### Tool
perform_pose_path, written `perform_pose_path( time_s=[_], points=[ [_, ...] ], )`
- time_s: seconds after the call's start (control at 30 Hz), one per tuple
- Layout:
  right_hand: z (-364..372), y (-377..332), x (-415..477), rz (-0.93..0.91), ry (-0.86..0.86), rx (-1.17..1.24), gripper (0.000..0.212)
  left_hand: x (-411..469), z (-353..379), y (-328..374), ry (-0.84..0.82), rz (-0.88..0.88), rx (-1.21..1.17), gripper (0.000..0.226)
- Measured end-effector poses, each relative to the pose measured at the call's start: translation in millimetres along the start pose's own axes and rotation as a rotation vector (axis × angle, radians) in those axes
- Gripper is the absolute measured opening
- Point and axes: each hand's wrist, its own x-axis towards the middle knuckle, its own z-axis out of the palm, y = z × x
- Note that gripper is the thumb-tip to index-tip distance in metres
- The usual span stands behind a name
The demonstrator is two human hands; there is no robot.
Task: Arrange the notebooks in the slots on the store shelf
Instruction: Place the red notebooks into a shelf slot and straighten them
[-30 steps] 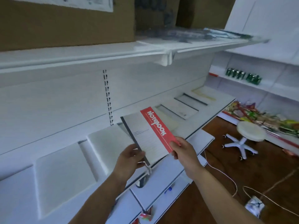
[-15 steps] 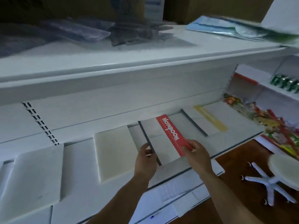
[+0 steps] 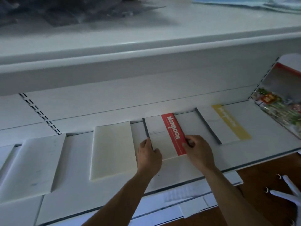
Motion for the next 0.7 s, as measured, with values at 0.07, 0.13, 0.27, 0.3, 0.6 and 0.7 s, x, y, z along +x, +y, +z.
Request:
perform_pose_path(
  time_s=[0.07,0.13,0.27,0.3,0.6,0.7],
  points=[
    [0,1,1,0.004,-0.005,-0.014,0.028,-4,5,-1,-0.004,0.011,-0.03,0.033],
    [-1,3,1,0.018,-0.009,-0.014,0.029,-10,6,5,0.0,0.041,-0.058,0.033],
    [0,3,-1,0.03,-0.002,-0.014,0.029,-11,5,6,-0.017,0.056,-0.095,0.033],
    [0,4,0,0.039,-0.008,-0.009,0.029,-9,2,6,-0.026,0.051,-0.102,0.032],
    [2,-27,-1,-0.005,0.067,-0.122,0.036,-31,-60,13,-0.075,0.031,-0.137,0.038],
    [24,-69,-5,-0.124,0.026,-0.133,0.033,-45,-106,-9,0.007,0.1,0.082,0.03]
  ],
)
